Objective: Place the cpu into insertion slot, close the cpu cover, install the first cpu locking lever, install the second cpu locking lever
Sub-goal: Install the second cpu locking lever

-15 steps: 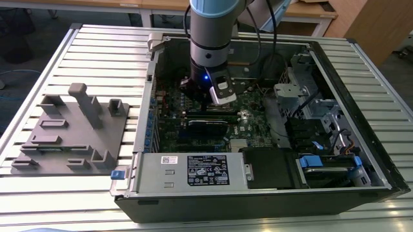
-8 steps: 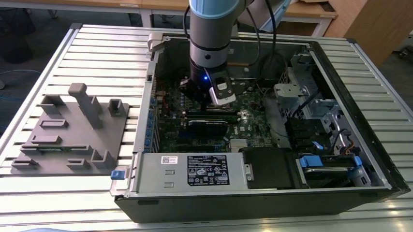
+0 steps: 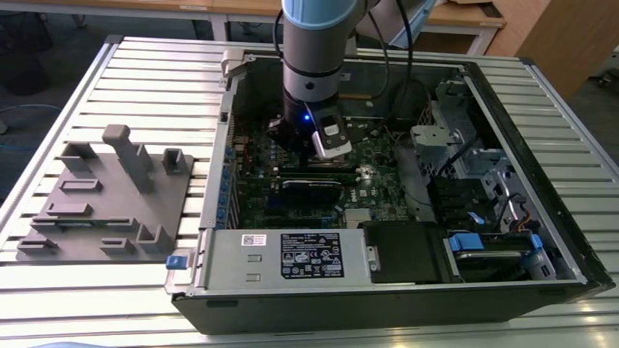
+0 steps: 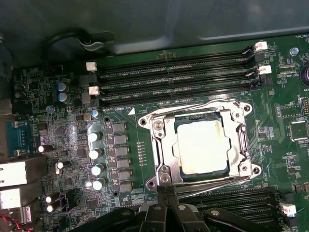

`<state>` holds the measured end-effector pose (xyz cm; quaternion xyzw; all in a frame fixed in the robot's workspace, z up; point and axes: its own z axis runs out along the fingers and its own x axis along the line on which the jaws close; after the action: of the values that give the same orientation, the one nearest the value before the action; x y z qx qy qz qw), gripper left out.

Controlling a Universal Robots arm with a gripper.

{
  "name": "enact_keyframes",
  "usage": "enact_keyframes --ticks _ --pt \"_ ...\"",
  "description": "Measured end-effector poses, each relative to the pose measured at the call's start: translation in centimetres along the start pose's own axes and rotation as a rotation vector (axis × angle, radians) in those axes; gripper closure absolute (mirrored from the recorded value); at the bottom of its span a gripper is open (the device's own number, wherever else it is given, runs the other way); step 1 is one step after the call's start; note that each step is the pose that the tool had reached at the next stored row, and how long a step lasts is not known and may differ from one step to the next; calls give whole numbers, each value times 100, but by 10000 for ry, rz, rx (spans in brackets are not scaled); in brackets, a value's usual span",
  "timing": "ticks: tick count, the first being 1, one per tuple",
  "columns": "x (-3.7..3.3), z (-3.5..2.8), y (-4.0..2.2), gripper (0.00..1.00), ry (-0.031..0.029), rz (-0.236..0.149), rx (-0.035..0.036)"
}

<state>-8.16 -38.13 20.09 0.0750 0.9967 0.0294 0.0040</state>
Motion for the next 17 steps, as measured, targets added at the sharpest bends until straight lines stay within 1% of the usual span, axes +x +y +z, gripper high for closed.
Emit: enact_keyframes --ticks 2,4,8,10,15,17 --pt "9 0 -2 90 2 1 -8" --pt "14 -1 -2 90 8 0 -44" --pt "14 0 -2 90 8 1 -54" --pt "14 0 -2 90 12 1 -71" --pt "14 1 -2 90 24 2 -152" --pt "14 2 -3 90 31 2 -199"
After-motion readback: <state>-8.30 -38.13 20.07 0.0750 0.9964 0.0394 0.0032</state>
